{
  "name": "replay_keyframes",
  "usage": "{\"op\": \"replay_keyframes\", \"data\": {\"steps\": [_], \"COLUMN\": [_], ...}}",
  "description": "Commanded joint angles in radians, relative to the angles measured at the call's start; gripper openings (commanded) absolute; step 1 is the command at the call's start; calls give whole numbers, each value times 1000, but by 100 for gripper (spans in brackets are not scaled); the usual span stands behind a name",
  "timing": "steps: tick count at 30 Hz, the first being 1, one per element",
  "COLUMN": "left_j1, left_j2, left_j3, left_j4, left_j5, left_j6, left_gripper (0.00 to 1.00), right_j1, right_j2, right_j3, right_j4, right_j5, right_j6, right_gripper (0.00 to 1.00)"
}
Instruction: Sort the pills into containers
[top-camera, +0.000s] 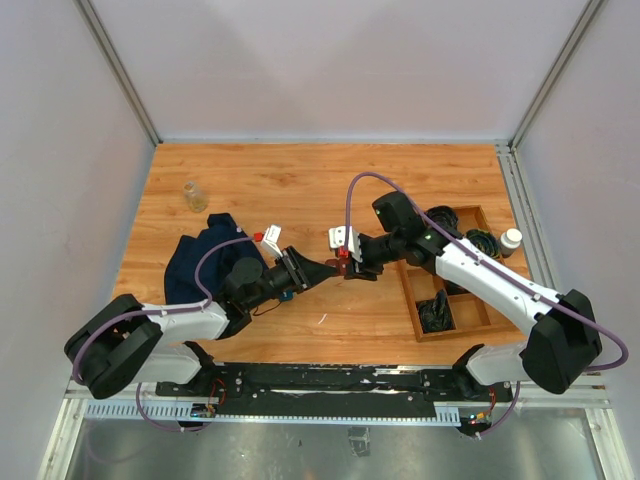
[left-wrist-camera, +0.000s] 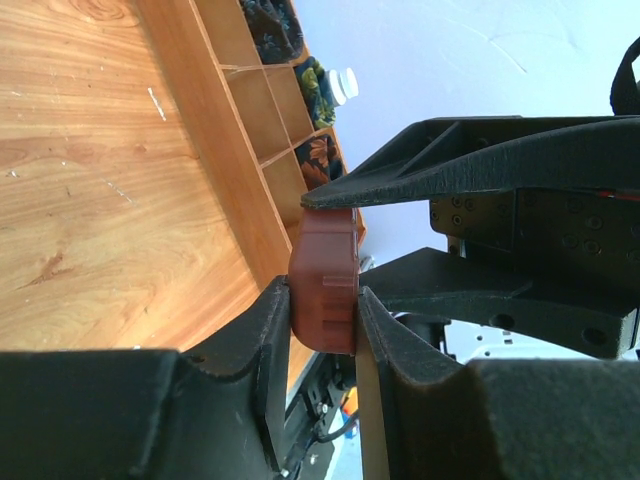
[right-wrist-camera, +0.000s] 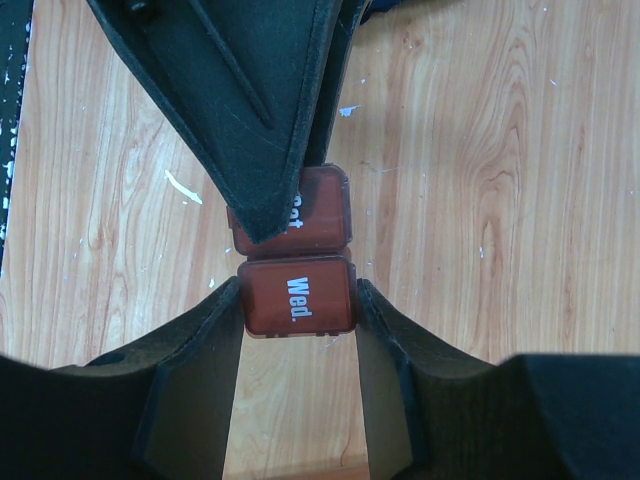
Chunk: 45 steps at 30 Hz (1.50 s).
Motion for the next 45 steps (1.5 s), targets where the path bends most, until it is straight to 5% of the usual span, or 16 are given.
{"op": "replay_keyframes", "data": {"steps": [1, 10, 16, 22, 38, 45], "left_j1": [-9, -8, -8, -8, -9, -8], "left_j2": [-4, -10, -18, -15, 30, 36], "left_j3": [11, -27, -31, -31, -9, -11], "left_j4": [61, 45, 33, 18, 19, 27], "left_j5": [11, 14, 26, 25, 99, 91], "left_j6": [37, 69, 73, 80, 100, 109], "left_gripper": [1, 0, 0, 0, 0, 0], "right_j1": [10, -39, -51, -88, -116, -91], "right_j2": [-21, -13, -19, -52, -16, 65], "right_j3": [1, 47, 58, 61, 1, -1], "right_j4": [6, -50, -51, -50, 147, 158], "right_j5": [-31, -109, -88, -105, 69, 149], "right_j6": [16, 47, 68, 85, 318, 330], "right_gripper": [15, 29, 52, 63, 59, 46]}}
